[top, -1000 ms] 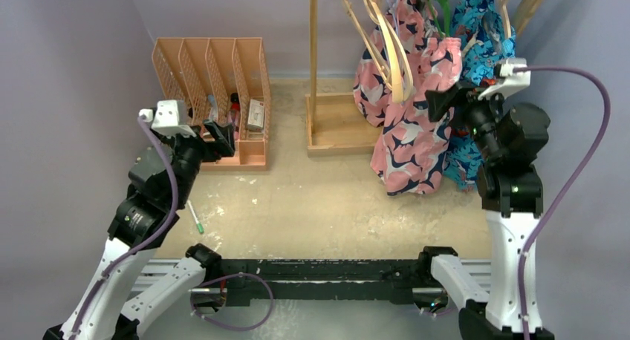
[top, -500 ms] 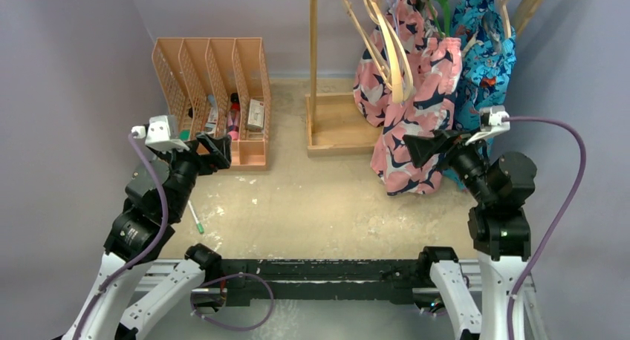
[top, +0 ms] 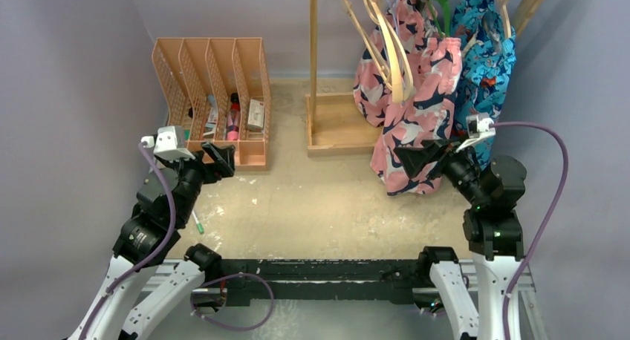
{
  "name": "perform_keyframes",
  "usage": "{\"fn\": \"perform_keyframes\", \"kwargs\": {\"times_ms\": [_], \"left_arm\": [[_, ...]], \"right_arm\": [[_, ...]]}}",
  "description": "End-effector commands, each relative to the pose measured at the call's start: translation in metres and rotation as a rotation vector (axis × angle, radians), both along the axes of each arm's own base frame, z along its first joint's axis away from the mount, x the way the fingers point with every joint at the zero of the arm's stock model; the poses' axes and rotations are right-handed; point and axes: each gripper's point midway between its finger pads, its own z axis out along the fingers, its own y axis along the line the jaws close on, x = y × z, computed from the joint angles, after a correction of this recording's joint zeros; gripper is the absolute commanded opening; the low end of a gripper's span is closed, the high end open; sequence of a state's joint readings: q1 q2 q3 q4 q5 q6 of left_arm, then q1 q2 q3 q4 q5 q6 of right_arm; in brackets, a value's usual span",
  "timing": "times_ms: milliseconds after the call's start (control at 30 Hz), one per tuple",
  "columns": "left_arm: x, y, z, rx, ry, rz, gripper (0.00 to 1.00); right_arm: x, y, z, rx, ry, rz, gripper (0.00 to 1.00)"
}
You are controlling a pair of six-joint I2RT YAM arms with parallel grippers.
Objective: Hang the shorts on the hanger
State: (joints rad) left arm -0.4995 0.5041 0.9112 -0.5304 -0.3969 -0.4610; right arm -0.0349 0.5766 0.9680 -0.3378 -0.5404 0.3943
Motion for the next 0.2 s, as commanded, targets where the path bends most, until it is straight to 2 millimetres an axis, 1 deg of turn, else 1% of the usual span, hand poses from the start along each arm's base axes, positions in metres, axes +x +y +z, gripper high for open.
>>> {"fn": "perform_keyframes", "kwargs": {"times_ms": [0, 167], "left_arm": [[0.0049, -0.0048, 0.0074, -0.045, -0.038, -0.005, 0.86], [0.0041, -0.0061, 0.0123, -0.059, -0.054, -0.013, 0.86]], "right_arm": [[-0.0028, -0.0029, 0.0188, -0.027, -0.097, -0.012, 0.99], [-0.0017, -0.0020, 0.0145, -0.028, -0.079, -0.004, 0.99]]}}
